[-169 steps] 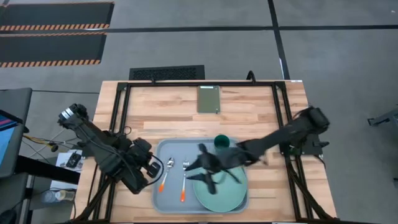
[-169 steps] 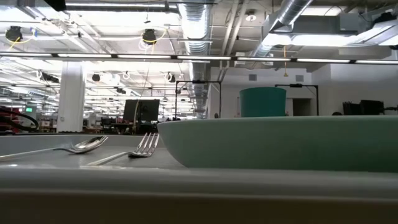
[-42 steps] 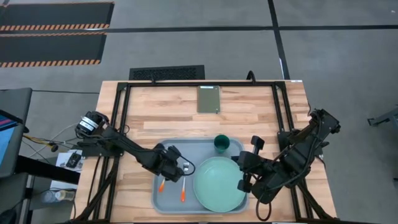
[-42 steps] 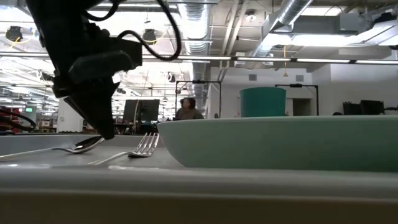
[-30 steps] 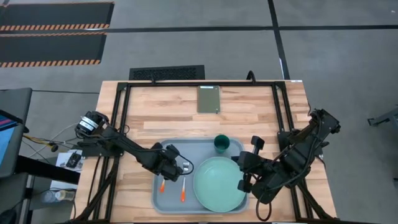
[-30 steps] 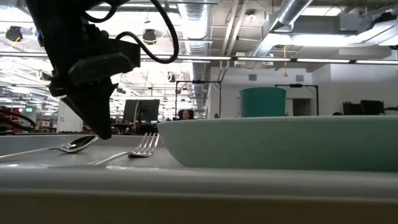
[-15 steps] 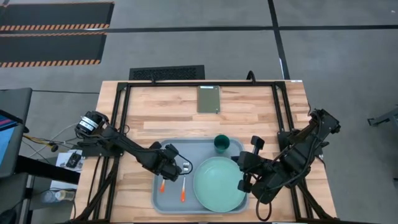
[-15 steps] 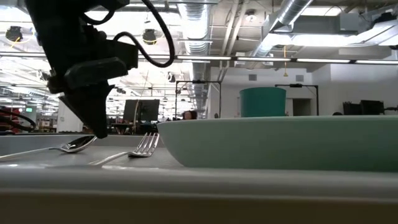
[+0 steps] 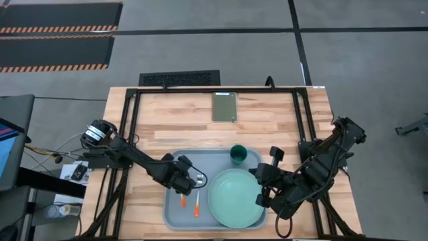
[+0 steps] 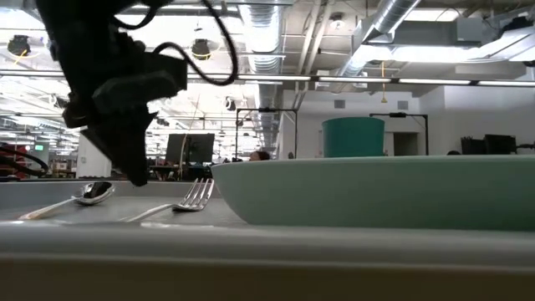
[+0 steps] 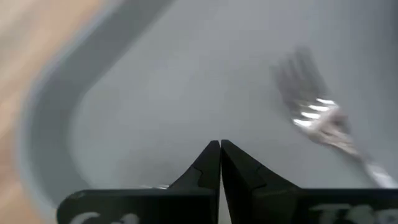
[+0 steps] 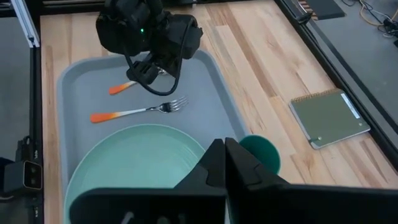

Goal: Pick and place plate/cup/fork/spoon on tray
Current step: Put the orange spoon on the blue tray to the left of the orange fork

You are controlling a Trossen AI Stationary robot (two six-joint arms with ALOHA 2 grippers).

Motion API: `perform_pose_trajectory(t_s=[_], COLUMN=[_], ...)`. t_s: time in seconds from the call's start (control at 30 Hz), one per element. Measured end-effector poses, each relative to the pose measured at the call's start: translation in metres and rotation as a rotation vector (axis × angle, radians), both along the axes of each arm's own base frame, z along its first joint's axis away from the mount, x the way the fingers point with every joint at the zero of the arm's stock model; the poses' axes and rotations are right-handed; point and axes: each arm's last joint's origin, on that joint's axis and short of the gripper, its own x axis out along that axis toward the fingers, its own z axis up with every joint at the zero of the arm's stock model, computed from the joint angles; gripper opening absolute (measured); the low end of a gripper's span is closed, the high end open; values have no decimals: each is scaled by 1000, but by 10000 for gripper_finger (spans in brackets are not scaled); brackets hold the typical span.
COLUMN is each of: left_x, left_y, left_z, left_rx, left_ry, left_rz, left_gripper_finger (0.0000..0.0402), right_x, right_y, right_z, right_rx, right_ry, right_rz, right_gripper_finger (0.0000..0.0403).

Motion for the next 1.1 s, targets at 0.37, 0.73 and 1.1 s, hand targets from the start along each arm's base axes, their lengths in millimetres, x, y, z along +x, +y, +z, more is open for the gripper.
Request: perform_pose_trajectory(t_s=[0.37, 0.73, 1.1], left_x=[-12, -38, -53], left_y=[-49, -65, -49], left_z=[5, 2, 11], left_rx=[-148, -111, 67], left_ry=[-113, -72, 0], left_rz=[-32, 48, 259], left_gripper_finger=[0, 0, 0], right_x=[0, 0, 0], right_y=[0, 0, 0], right_z=[0, 0, 0], right_rx=[1, -2, -4], right_ry=[13, 14, 15], right_rz=[10, 14, 15], right_gripper_finger=[8, 8, 8])
